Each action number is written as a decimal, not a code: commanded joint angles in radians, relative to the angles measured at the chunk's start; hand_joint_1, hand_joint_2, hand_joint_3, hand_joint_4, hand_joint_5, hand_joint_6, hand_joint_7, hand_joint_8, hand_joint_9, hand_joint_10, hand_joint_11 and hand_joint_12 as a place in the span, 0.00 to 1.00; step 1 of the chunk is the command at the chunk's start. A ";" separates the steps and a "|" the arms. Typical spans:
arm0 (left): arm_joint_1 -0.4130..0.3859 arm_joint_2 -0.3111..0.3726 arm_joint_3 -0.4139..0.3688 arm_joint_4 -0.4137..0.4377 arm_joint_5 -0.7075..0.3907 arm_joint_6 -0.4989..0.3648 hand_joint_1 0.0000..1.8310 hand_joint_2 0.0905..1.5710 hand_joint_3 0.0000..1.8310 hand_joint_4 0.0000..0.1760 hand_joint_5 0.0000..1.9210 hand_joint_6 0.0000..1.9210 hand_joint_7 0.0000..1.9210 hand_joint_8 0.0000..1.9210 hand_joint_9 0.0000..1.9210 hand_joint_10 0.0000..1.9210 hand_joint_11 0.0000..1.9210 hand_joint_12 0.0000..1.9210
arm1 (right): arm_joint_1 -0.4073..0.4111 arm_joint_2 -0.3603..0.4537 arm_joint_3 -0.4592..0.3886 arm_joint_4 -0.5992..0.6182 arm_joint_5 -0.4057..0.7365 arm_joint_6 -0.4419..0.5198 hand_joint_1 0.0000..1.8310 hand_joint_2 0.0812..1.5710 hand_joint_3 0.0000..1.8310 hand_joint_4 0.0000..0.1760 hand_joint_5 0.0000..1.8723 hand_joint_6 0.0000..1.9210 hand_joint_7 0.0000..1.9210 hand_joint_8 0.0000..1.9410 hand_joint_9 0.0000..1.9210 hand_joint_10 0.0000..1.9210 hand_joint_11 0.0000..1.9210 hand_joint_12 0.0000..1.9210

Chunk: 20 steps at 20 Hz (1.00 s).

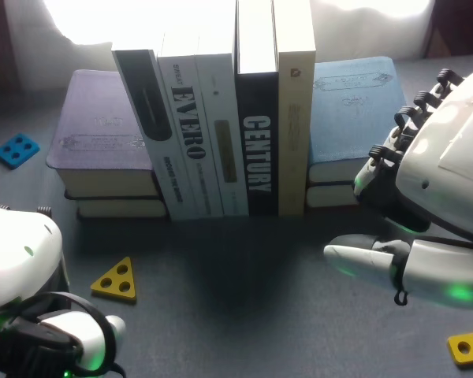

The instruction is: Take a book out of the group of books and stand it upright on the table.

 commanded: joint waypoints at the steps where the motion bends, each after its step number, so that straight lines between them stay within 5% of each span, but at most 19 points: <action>1: -0.009 0.000 -0.007 0.080 -0.005 0.004 0.22 0.79 0.09 0.06 0.09 0.04 0.11 0.02 0.07 0.04 0.00 0.32 | 0.006 0.004 -0.005 -0.020 0.112 -0.004 0.02 0.73 0.12 0.00 0.00 0.01 0.00 0.01 0.00 0.01 0.00 0.00; 2: -0.009 0.000 -0.007 0.080 -0.005 0.004 0.22 0.84 0.01 0.10 0.11 0.00 0.12 0.00 0.09 0.01 0.00 0.33 | 0.006 0.004 -0.005 -0.020 0.112 -0.005 0.03 0.78 0.02 0.00 0.00 0.00 0.00 0.00 0.00 0.00 0.00 0.00; 6: -0.008 0.000 -0.007 0.080 -0.005 0.004 0.19 0.86 0.01 0.02 0.07 0.00 0.08 0.00 0.09 0.00 0.00 0.34 | 0.004 0.004 -0.006 -0.020 0.112 -0.007 0.02 0.78 0.01 0.00 0.00 0.00 0.00 0.00 0.00 0.00 0.00 0.00; 9: -0.008 0.000 -0.007 0.080 -0.006 0.004 0.18 0.87 0.00 0.06 0.06 0.00 0.09 0.00 0.10 0.00 0.00 0.32 | 0.003 0.004 -0.012 0.003 0.152 -0.037 0.03 0.78 0.01 0.00 0.00 0.00 0.00 0.00 0.00 0.00 0.00 0.00; 15: -0.008 0.000 -0.006 0.080 -0.007 0.004 0.11 0.84 0.00 0.22 0.06 0.00 0.07 0.00 0.08 0.00 0.00 0.31 | 0.003 -0.028 -0.042 0.193 0.319 -0.208 0.03 0.77 0.00 0.00 0.02 0.01 0.00 0.00 0.00 0.00 0.00 0.00; 20: -0.008 0.000 -0.006 0.080 -0.007 0.004 0.05 0.84 0.00 0.28 0.04 0.00 0.06 0.00 0.05 0.00 0.00 0.18 | -0.025 -0.153 -0.033 0.296 0.546 -0.333 0.00 0.75 0.00 0.01 0.02 0.01 0.00 0.00 0.00 0.00 0.00 0.00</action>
